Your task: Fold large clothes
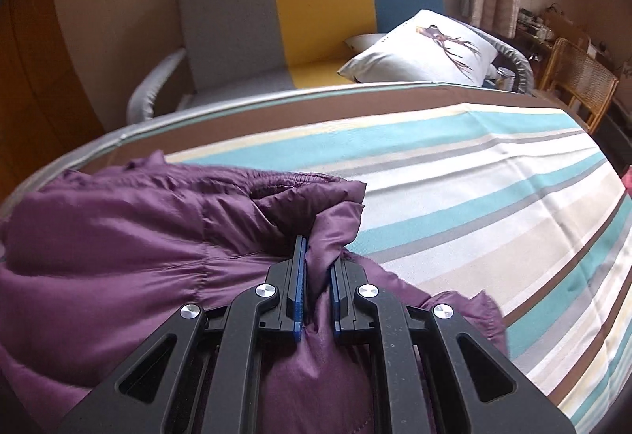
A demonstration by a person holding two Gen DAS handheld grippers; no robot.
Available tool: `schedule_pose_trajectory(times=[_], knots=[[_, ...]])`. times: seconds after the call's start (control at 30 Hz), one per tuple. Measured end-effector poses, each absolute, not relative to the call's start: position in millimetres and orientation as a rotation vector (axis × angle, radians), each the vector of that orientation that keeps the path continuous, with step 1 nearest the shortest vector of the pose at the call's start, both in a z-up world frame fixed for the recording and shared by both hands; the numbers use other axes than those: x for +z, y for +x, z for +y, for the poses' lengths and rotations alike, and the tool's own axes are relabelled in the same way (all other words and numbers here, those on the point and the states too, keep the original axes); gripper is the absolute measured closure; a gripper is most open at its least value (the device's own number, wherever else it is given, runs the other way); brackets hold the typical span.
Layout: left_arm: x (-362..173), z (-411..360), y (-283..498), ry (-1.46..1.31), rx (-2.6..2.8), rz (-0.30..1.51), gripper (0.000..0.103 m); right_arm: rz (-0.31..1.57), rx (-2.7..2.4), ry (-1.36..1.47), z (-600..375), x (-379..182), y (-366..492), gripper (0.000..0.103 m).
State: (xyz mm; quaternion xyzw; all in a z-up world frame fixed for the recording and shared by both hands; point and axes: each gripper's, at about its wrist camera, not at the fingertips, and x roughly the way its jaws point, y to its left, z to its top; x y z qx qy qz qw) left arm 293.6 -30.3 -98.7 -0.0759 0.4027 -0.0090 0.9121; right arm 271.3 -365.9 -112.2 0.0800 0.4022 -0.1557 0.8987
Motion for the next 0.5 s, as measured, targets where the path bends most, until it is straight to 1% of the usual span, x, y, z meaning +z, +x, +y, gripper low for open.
schedule_pose_trajectory(times=[0.2,0.37,0.43,0.5], knots=[[-112.0,-32.8,297.9,-0.146,-0.006,0.840,0.068,0.855,-0.335,0.163,-366.2,-125.6,275.5,0.093],[-112.3,-34.1,297.6,-0.143,-0.003,0.841,0.066,0.856,-0.353,0.134,-364.7,-128.7,277.2,0.093],[-108.8,-34.0,293.6,-0.139,0.008,0.837,0.056,0.855,-0.355,0.131,-364.4,-128.5,276.6,0.093],[-102.5,-31.4,286.1,-0.142,0.030,0.823,0.030,0.853,-0.354,0.136,-363.6,-128.3,277.0,0.091]])
